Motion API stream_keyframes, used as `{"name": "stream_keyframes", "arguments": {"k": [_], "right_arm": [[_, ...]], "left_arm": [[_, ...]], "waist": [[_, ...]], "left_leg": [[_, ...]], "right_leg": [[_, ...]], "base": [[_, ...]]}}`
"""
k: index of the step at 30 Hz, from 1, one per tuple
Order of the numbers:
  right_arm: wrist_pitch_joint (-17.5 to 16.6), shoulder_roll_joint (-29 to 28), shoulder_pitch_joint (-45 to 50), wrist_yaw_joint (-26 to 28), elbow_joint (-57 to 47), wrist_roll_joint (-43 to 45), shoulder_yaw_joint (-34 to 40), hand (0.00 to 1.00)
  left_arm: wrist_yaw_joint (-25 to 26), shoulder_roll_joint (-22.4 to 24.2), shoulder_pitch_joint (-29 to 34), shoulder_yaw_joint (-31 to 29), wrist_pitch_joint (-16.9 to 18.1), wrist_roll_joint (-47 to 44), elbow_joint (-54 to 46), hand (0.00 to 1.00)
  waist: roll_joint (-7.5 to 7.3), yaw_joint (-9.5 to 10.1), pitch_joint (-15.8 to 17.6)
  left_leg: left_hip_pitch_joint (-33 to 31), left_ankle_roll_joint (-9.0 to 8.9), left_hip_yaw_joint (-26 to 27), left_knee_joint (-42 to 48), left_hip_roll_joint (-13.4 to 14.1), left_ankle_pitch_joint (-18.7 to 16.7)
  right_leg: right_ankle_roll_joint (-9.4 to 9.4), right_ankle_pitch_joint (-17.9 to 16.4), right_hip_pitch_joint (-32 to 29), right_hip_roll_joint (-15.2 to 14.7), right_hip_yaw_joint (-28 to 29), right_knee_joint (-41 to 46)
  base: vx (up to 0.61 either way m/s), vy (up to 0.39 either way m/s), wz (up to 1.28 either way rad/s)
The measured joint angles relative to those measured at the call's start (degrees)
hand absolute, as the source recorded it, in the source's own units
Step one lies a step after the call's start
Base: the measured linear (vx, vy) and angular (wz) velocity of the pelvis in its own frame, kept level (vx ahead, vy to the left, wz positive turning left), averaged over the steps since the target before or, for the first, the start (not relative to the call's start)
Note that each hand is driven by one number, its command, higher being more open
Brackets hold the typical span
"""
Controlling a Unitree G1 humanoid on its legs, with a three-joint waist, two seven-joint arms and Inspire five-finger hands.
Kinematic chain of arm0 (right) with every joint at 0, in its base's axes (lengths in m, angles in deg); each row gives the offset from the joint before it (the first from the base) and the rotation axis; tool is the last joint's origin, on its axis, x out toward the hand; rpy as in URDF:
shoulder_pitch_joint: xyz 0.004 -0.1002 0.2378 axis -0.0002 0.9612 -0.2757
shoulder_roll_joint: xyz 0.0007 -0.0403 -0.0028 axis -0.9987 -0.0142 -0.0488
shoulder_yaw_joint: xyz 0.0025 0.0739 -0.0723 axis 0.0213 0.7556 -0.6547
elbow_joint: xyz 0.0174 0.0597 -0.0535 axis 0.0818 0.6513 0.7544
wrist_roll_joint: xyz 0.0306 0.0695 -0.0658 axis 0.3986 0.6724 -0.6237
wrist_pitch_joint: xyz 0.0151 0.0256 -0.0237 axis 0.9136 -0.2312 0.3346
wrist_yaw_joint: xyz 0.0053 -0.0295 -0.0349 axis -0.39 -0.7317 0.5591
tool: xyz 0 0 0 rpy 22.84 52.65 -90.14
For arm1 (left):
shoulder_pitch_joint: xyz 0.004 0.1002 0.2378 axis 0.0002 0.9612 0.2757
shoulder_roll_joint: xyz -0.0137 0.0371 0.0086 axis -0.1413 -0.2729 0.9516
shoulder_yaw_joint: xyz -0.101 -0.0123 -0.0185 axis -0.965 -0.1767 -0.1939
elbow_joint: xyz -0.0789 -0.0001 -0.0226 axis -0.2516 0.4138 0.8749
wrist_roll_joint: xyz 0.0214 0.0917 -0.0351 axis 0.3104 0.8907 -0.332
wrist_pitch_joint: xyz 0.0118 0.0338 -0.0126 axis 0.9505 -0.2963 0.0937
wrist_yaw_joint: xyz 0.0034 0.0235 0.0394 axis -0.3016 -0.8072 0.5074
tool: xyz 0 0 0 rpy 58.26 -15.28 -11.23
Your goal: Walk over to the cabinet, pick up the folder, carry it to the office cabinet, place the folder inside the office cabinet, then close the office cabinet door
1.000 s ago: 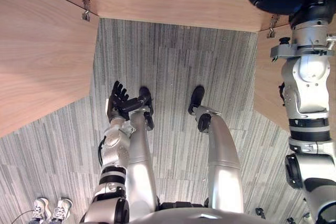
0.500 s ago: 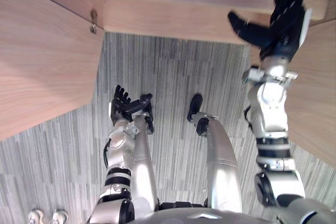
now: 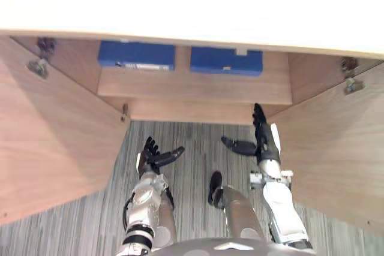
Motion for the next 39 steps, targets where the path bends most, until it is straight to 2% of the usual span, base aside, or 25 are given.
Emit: {"name": "stream_keyframes", "arguments": {"k": [2, 4, 10, 19, 22, 24, 30, 37, 39], "right_arm": [[0.44, -0.04, 0.01, 0.85, 7.34, -0.09, 0.51, 1.00], [1.75, -0.11, -1.07, 1.60, 17.04, -0.06, 1.89, 1.00], [3.01, -0.16, -0.88, 2.16, 28.04, 0.30, 6.21, 1.00], [3.23, -1.23, -2.07, 1.50, 34.10, 7.07, 11.04, 1.00], [3.74, -2.27, -1.90, 0.95, 35.71, 9.54, 13.11, 1.00], [4.28, -2.27, -1.60, 0.51, 35.71, 11.62, 13.31, 1.00], [4.33, -3.46, -0.88, -1.13, 34.95, 16.36, 19.97, 1.00], [3.01, -6.07, 3.20, -4.27, 22.27, 24.09, 24.03, 1.00], [1.88, -6.12, 4.41, -5.74, 18.06, 26.23, 25.52, 1.00]], "left_arm": [[-0.15, -1.26, 0.04, 0.26, -0.19, 1.02, 3.50, 1.00], [0.03, -1.95, 0.56, 0.37, -0.62, 1.75, 6.49, 1.00], [0.44, -3.28, 3.09, 1.12, -1.14, 4.87, 7.96, 1.00], [0.50, -3.47, 4.61, 2.36, -2.17, 8.36, 13.88, 1.00], [0.47, -3.42, 6.05, 2.42, -2.94, 10.00, 15.06, 1.00], [0.50, -3.43, 6.34, 2.39, -3.29, 10.39, 16.00, 1.00], [0.50, -3.39, 6.25, 2.34, -3.69, 10.48, 16.52, 1.00], [0.95, -2.02, 5.35, 2.26, -3.71, 11.48, 16.03, 1.00], [1.18, -0.39, 5.30, 2.17, -3.72, 11.53, 14.94, 1.00]], "waist": [[0.32, -0.61, -1.51], [1.40, -1.49, -2.12], [3.32, -2.03, -4.19], [3.08, -2.52, -5.95], [2.80, -2.52, -6.39], [2.73, -2.53, -6.52], [2.54, -2.68, -7.69], [2.60, -3.52, -7.89], [2.77, -4.60, -8.26]], "left_leg": [[3.09, -0.25, 0.81, -3.82, -0.77, 1.31], [7.86, -0.31, 1.58, -9.55, -1.70, 3.45], [15.56, -0.07, 2.78, -17.86, -3.28, 6.57], [19.57, 1.05, 2.64, -22.86, -5.46, 9.53], [20.60, 0.62, 3.32, -24.54, -5.92, 10.03], [21.23, 0.60, 4.01, -24.98, -6.12, 10.06], [23.42, 0.84, 7.14, -26.29, -6.67, 9.76], [27.38, 1.13, 13.89, -25.40, -6.72, 7.31], [27.88, 1.02, 15.50, -24.12, -6.32, 5.85]], "right_leg": [[0.49, 1.05, 2.43, 0.13, 0.33, -3.09], [0.91, 3.55, 7.01, 0.72, 0.50, -8.60], [1.72, 8.68, 15.33, 1.53, 1.01, -19.15], [2.21, 13.41, 20.46, 1.11, 1.09, -26.69], [2.67, 14.02, 20.72, 1.02, 1.94, -27.62], [2.83, 14.30, 20.76, 1.00, 2.78, -27.82], [2.94, 14.98, 20.83, 1.10, 6.06, -28.26], [3.28, 14.74, 20.91, 1.71, 12.18, -26.72], [3.59, 14.35, 20.68, 1.80, 13.78, -25.87]], "base": [[0.11, 0.056, -0.09], [0.10, 0.063, -0.10], [0.04, 0.058, -0.08], [-0.09, 0.009, 0.01], [-0.09, 0.008, -0.11], [-0.05, 0.010, -0.21], [0.00, 0.023, -0.28], [0.03, 0.032, -0.50], [0.02, 0.006, -0.44]]}}
